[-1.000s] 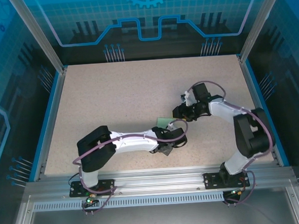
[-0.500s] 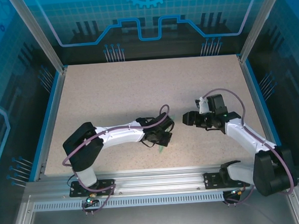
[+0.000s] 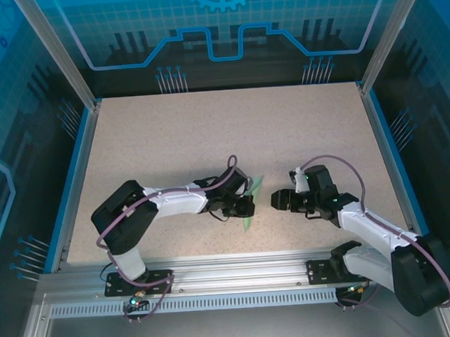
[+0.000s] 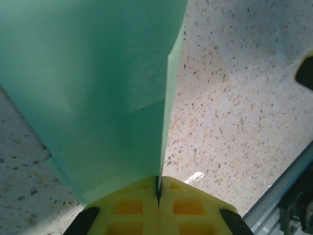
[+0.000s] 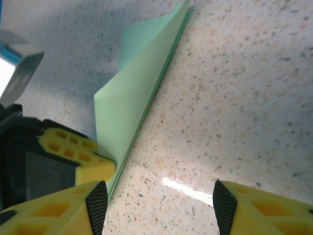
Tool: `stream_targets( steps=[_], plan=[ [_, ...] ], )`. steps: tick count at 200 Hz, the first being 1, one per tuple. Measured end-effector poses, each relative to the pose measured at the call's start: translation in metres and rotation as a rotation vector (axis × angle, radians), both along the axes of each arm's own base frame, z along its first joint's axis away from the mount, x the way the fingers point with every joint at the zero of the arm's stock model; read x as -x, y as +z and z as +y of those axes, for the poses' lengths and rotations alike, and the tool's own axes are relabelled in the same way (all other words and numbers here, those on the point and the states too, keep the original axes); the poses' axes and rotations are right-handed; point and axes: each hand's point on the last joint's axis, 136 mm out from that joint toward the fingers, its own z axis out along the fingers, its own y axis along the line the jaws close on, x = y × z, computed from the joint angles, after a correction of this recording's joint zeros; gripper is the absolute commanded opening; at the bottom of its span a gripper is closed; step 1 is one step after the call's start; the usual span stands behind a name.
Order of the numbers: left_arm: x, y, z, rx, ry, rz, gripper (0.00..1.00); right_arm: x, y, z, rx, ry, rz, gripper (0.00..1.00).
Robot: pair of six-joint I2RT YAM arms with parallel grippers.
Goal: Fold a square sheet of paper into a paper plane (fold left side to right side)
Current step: Fold the wing for the fifth time at the center of the table.
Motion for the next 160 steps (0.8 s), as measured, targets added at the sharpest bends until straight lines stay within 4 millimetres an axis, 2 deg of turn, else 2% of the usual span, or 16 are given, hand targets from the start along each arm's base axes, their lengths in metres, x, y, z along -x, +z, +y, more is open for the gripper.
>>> stream_targets(
  steps=[50,120,160],
  plan=[
    [-0.003,0.007,0.005,0.120,0.047,0.036,0.01,-0.007,0.002,0.012,-0.016,-0.014,-0.045,0.61],
    [-0.007,0.014,0.008,0.253,0.075,0.077,0.01,-0.018,-0.012,0.027,-0.025,-0.036,-0.009,0.58],
    [-0.007,0.016,0.009,0.297,0.083,0.089,0.01,-0.030,-0.013,0.036,-0.040,-0.061,-0.009,0.56]
  ],
)
